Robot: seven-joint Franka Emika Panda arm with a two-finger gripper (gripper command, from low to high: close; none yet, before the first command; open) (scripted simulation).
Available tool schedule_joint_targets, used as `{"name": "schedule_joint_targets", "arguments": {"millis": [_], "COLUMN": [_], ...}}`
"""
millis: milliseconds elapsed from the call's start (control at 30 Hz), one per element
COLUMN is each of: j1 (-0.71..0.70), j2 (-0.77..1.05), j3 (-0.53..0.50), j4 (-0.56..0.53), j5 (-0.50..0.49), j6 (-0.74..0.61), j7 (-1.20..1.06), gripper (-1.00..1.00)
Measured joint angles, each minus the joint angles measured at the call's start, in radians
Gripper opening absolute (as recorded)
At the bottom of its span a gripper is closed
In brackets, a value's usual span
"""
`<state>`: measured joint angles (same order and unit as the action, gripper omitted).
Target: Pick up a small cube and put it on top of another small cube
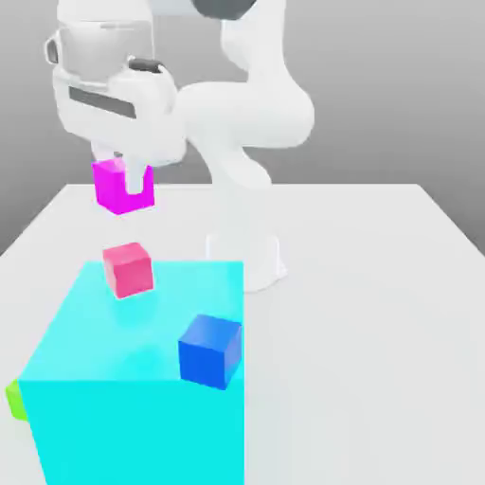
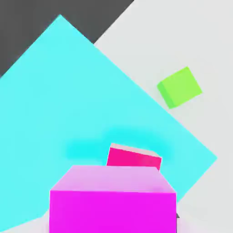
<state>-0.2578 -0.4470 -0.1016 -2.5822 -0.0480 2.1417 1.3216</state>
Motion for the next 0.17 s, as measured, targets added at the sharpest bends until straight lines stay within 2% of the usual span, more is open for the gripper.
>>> {"name": "schedule_joint_targets", "arguments": {"millis": [33, 67, 167], "j1": [-0.003, -0.005, -0.005], "j2": [0.018, 0.028, 0.028], "j3": [0.0, -0.001, -0.001], "j4": [-0.024, -0.039, -0.039], "j5": [0.002, 0.002, 0.002], "j6": [0.04, 0.064, 0.064], "j7": [-0.002, -0.002, -0.002], "gripper": [-1.0, 1.0, 1.0]}}
